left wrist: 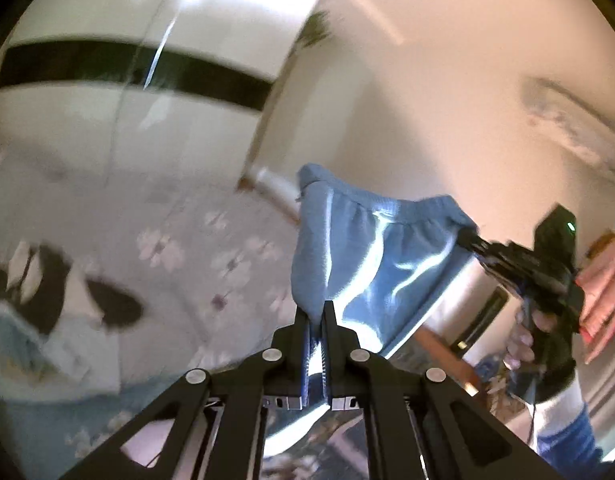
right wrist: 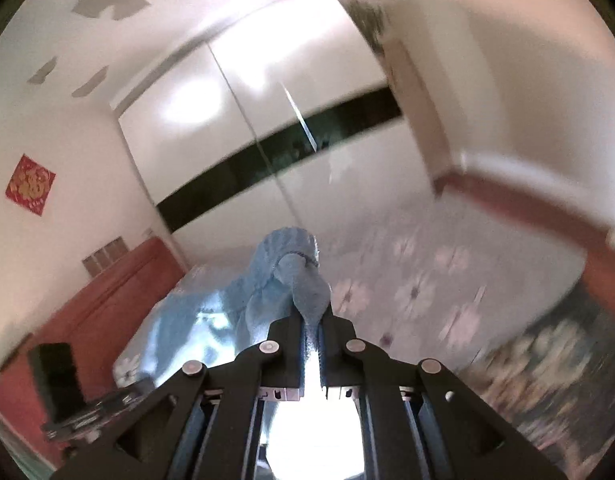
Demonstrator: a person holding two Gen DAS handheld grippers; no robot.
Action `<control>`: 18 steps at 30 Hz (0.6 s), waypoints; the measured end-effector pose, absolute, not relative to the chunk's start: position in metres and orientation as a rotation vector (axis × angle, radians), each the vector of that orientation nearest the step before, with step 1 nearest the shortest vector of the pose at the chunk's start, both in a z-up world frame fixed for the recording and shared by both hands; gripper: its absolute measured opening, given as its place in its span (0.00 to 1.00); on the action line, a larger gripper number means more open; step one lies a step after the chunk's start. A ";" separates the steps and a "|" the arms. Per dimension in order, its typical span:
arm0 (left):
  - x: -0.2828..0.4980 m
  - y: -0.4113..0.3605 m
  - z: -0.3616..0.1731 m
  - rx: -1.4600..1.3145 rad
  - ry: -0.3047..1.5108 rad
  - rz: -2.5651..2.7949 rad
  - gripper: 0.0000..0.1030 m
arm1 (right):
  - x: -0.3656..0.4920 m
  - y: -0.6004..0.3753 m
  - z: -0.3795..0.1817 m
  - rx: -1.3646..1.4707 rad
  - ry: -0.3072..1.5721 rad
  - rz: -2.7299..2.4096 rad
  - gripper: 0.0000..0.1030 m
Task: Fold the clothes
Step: 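Lift the sweatpants by the waistband with both grippers and shake them out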
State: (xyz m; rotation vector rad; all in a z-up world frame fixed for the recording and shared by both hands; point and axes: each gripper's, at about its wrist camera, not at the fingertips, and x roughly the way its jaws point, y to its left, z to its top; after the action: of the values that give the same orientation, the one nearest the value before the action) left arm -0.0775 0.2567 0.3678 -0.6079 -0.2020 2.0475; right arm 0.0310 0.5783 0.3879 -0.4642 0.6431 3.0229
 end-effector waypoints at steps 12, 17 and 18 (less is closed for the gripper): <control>-0.064 0.173 0.289 -0.724 -0.409 2.064 0.05 | -0.053 0.468 0.388 -0.748 0.319 3.079 0.05; -0.063 0.098 0.174 -0.990 -0.549 2.180 0.05 | -0.133 0.394 0.256 -1.164 0.397 3.069 0.05; -0.062 0.081 0.150 -1.053 -0.578 2.207 0.05 | -0.151 0.370 0.221 -1.273 0.435 3.053 0.05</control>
State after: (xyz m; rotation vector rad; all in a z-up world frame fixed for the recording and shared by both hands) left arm -0.0618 0.0807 0.1500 -1.0527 -0.5785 2.2070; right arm -0.1512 0.3702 0.2209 -1.2726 0.4348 3.0529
